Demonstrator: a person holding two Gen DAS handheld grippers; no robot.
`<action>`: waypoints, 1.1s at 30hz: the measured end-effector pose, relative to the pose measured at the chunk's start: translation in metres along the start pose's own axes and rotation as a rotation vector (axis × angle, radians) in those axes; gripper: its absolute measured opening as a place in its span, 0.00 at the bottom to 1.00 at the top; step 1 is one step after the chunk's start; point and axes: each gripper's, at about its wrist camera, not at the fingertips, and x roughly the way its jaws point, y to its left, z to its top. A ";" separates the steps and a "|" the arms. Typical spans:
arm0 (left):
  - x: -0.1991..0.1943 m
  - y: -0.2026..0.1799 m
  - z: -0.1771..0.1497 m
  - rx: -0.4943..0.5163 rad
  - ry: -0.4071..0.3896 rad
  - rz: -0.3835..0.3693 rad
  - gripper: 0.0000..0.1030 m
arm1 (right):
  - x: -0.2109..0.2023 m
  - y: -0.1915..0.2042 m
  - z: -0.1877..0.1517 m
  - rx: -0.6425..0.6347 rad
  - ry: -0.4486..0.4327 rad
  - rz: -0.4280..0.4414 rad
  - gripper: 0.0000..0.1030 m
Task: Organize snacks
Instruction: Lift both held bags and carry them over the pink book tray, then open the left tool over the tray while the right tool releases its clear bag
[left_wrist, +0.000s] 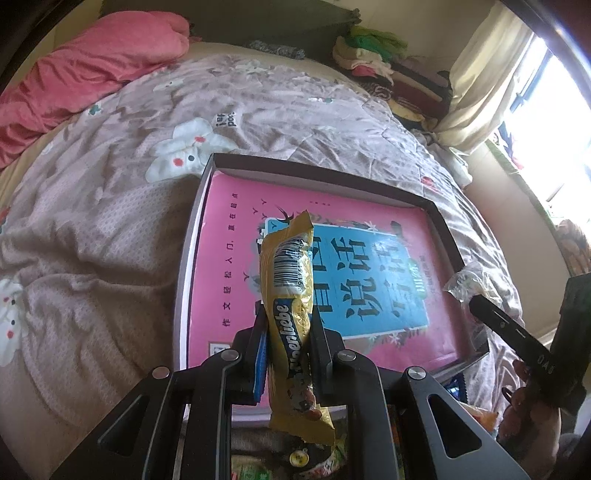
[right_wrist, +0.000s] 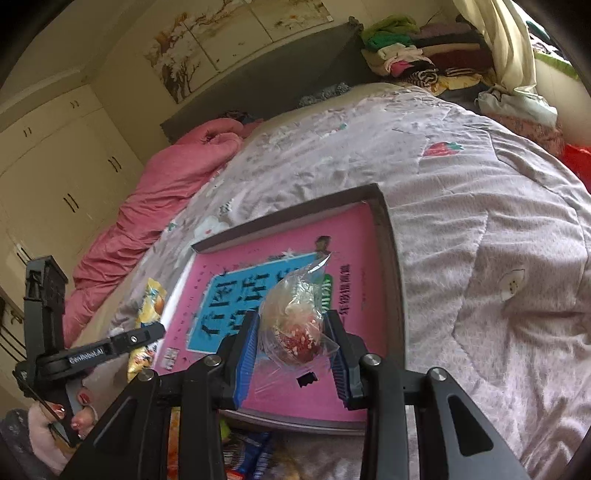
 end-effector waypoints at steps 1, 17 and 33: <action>0.002 0.000 0.000 0.000 0.001 0.004 0.18 | 0.000 -0.001 -0.001 -0.010 -0.001 -0.016 0.35; 0.016 -0.002 -0.002 0.017 0.016 0.041 0.18 | 0.015 0.001 -0.011 -0.028 0.058 -0.041 0.36; 0.022 -0.012 -0.011 0.054 0.023 0.071 0.19 | 0.006 -0.012 -0.013 -0.002 0.038 -0.056 0.38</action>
